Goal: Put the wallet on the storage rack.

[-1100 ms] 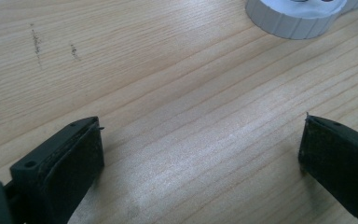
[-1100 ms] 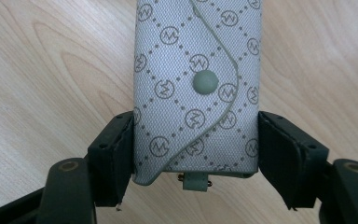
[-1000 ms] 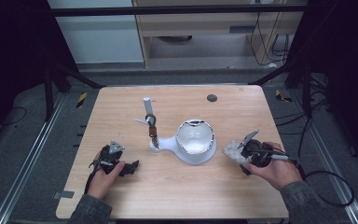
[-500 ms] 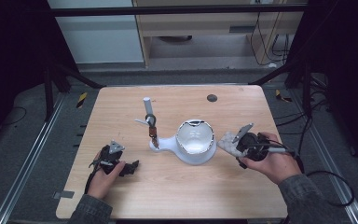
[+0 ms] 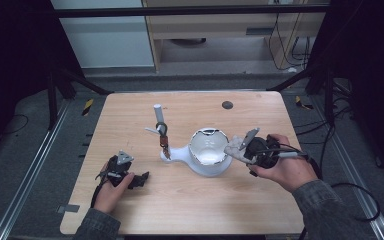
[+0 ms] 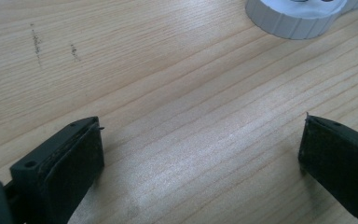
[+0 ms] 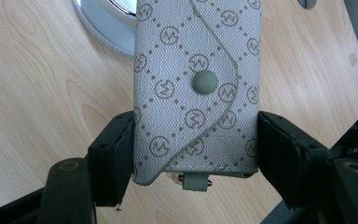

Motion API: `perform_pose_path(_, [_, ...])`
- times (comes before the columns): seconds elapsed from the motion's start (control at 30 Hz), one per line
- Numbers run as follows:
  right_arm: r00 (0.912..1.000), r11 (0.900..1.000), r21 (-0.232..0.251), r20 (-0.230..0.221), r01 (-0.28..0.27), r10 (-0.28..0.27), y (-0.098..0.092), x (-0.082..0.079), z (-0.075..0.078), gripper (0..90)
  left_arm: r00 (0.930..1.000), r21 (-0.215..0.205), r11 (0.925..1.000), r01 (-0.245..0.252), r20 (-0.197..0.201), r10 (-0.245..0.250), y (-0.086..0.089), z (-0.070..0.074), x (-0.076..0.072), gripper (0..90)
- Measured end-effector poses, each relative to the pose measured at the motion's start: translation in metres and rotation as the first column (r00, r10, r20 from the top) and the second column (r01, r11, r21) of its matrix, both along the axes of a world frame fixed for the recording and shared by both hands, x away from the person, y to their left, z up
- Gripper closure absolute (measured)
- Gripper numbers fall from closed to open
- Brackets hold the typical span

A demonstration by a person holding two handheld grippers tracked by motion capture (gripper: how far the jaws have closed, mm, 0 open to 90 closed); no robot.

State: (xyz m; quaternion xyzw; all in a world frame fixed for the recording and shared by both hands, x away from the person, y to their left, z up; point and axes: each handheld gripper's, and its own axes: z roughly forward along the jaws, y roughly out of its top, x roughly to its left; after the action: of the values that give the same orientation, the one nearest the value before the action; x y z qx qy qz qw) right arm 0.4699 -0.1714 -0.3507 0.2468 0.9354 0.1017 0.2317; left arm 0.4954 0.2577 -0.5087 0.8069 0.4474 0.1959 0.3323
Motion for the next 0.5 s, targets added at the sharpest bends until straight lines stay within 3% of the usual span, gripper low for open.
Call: perform_pose_path(0.5, [0.9978,0.996,-0.056,-0.019,-0.064,0.063,0.035,0.007,0.0,31.2,1.0,-0.003,1.0,-0.002,0.001,0.002,0.0,0.0,0.0,0.0])
